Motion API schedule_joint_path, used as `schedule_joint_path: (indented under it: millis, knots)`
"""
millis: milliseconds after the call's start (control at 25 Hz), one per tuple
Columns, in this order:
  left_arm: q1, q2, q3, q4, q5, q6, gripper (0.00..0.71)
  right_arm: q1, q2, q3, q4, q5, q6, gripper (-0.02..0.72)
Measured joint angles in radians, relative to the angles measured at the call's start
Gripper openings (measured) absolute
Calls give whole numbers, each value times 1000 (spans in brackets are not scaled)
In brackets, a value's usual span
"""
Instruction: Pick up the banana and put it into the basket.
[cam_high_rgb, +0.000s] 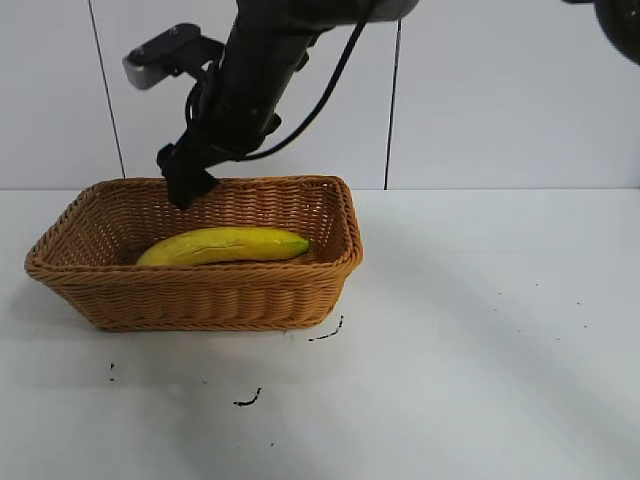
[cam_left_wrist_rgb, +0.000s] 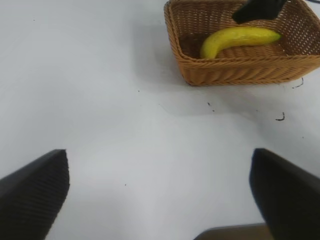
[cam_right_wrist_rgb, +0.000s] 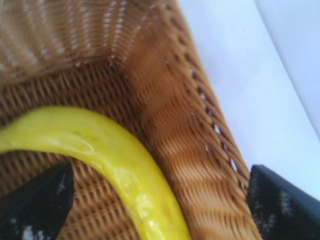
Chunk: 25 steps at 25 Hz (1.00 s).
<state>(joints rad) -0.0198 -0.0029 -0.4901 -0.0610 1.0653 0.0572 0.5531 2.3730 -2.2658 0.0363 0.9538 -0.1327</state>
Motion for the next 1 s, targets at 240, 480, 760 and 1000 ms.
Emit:
schedule_joint_path:
  millis: [240,480,760,1000]
  knots:
    - [0,0,0,0,0,0,695,-200,0,0,-49,47,138,677]
    - [0,0,0,0,0,0,695,-397,0,0,-54,81,145,677]
    - [0,0,0,0,0,0,695,-529,0,-1,-57,162,141,677]
    - [0,0,0,0,0,0,695,-540,-2,7,-68,253,121,677]
